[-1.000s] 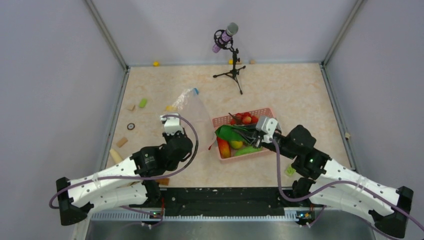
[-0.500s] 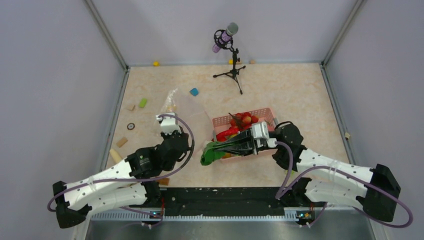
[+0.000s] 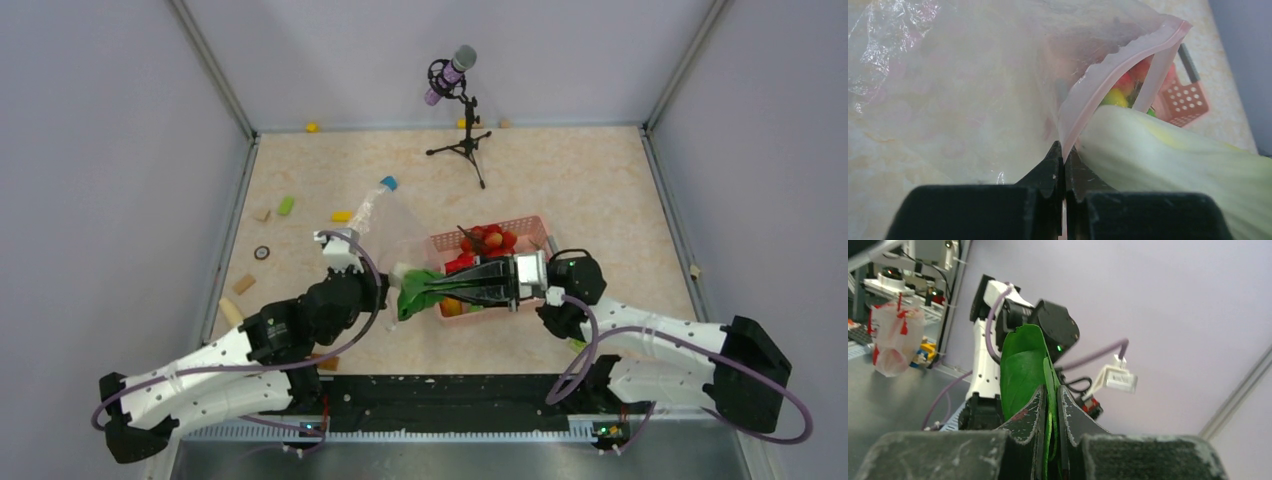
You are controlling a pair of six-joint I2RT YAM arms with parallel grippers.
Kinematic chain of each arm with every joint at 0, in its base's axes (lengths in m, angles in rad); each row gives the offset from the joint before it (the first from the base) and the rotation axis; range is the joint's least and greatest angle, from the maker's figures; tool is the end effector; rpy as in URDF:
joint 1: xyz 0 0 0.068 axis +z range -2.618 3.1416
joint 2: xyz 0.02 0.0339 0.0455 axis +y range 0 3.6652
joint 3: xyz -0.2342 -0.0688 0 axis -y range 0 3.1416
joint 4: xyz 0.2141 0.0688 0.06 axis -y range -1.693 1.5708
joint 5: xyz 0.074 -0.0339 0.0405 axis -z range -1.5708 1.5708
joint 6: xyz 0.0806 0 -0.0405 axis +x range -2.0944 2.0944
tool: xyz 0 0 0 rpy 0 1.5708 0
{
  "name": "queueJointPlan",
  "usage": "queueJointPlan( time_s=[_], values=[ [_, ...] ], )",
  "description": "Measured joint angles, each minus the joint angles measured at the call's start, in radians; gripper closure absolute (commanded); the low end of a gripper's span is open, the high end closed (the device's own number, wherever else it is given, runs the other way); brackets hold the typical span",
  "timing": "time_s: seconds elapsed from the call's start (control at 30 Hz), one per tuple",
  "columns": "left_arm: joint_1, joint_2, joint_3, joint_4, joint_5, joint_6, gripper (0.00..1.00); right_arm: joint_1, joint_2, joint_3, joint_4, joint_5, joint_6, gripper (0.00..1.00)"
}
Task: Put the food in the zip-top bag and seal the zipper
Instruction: Place the fake vegetable in the zipper food storage bag.
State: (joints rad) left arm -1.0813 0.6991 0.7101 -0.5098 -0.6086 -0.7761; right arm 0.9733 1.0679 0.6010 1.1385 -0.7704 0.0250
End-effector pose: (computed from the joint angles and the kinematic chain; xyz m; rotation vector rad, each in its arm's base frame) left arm 0.1240 -0.1347 0.2595 -0.0643 2.0186 -0.5710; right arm 0.0822 0.2205 0.3579 -1.0997 0.4622 1.2311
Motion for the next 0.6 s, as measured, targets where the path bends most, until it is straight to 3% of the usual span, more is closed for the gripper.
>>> queueJointPlan(
  time_s=[0.6],
  values=[
    [0.005,-0.156,-0.016,0.072,0.283,0.023,1.0,0.0,0.18,-0.046,0.05,0.202,-0.175,1.0]
  ],
)
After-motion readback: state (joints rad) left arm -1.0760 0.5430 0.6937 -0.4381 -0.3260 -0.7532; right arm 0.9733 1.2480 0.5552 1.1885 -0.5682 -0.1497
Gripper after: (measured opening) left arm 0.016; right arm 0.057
